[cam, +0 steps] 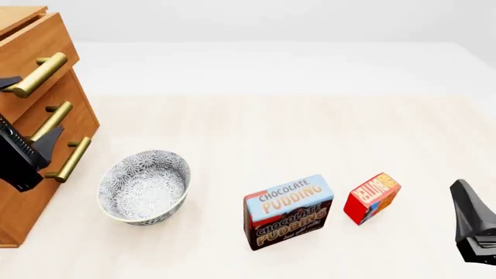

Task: Put the butter at the back in the top drawer of the cabinet and close it.

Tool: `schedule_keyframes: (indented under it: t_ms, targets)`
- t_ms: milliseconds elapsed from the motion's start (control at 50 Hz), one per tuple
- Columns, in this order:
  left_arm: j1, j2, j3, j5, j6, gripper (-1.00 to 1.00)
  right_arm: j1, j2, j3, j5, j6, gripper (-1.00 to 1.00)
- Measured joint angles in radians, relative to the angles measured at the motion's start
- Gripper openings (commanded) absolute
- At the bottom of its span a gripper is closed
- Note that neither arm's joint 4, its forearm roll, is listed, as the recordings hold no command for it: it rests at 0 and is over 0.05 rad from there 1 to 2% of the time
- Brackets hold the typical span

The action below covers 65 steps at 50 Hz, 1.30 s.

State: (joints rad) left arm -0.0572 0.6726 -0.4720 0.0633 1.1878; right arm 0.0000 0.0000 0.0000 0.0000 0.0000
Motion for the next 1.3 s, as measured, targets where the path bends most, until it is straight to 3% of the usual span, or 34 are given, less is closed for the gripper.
schedule_keyframes:
  t_ms: [1300]
  targets:
    - [0.059,0.127,-0.023,-0.109,-0.025,1.00,0.000,0.000,0.000,0.000,0.000,1.00]
